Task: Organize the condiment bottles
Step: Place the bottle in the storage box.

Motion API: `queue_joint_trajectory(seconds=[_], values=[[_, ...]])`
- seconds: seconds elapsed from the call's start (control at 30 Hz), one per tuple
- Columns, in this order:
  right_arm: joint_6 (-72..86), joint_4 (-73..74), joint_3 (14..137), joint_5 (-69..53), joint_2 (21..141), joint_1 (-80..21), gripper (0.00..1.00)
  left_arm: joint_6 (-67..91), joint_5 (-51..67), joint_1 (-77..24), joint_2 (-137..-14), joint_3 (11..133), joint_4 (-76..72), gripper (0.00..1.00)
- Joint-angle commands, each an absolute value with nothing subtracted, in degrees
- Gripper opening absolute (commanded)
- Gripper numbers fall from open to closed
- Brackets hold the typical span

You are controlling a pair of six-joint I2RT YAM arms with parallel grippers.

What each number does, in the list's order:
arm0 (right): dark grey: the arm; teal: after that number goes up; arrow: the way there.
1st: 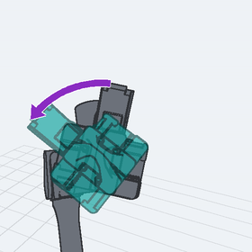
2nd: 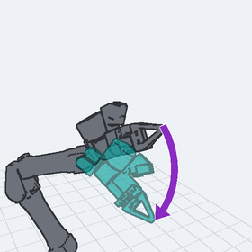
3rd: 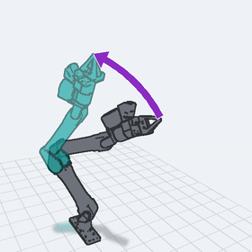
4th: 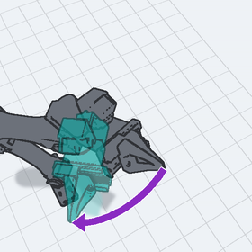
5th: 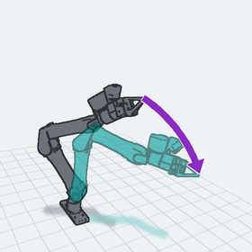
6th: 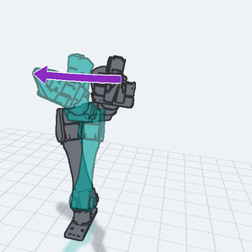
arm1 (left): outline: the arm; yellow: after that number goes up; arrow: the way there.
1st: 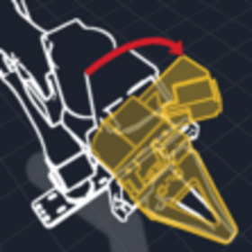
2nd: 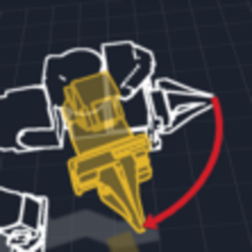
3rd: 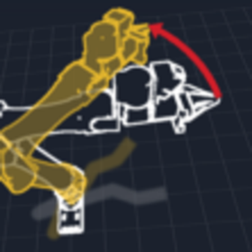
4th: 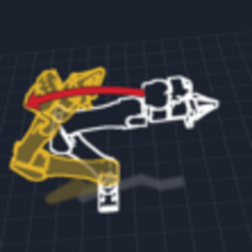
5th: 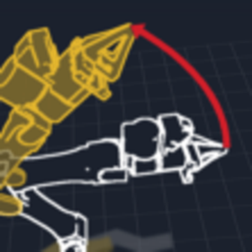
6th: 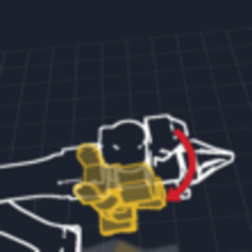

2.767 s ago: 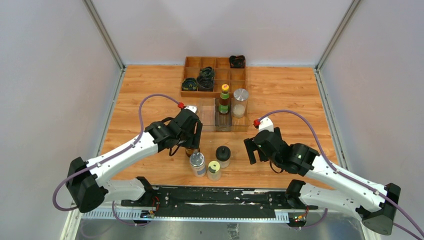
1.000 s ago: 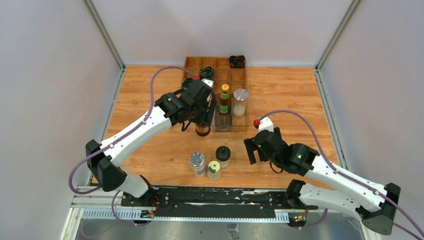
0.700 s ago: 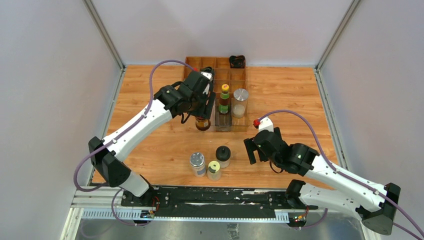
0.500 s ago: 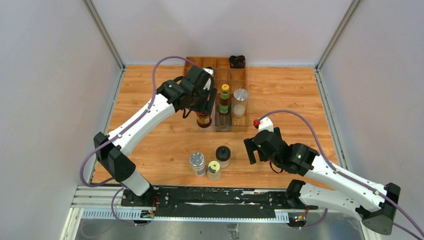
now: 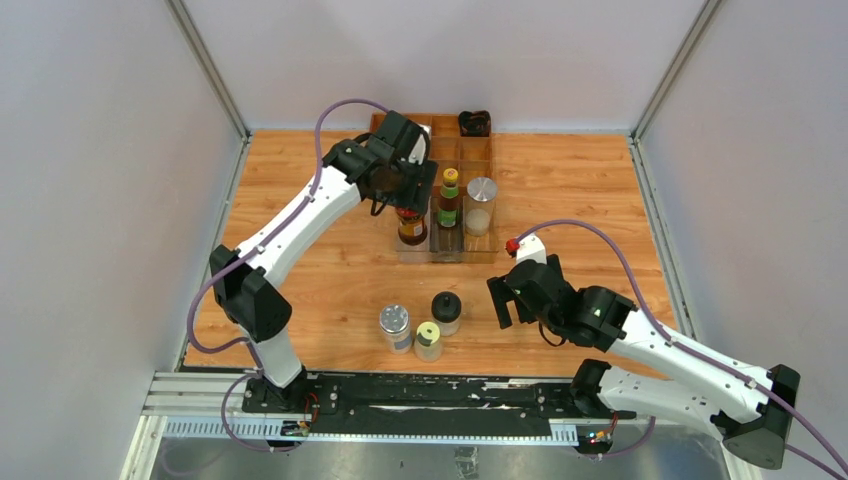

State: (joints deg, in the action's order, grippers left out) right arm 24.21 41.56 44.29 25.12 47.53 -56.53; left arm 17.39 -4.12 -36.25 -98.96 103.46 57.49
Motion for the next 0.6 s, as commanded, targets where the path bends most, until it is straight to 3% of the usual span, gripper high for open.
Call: queue_joint_trajectory(seconds=[0.0, 0.57], values=[[24.5, 41.7, 43.7, 26.7, 47.8, -57.1, 0.98, 15.5, -1.6, -34.9, -99.4, 108.0, 56.1, 0.57], [24.3, 41.7, 43.9, 26.5, 47.4, -57.1, 0.98, 14.1, -0.4, -31.7, -105.8, 114.1, 56.3, 0.55]])
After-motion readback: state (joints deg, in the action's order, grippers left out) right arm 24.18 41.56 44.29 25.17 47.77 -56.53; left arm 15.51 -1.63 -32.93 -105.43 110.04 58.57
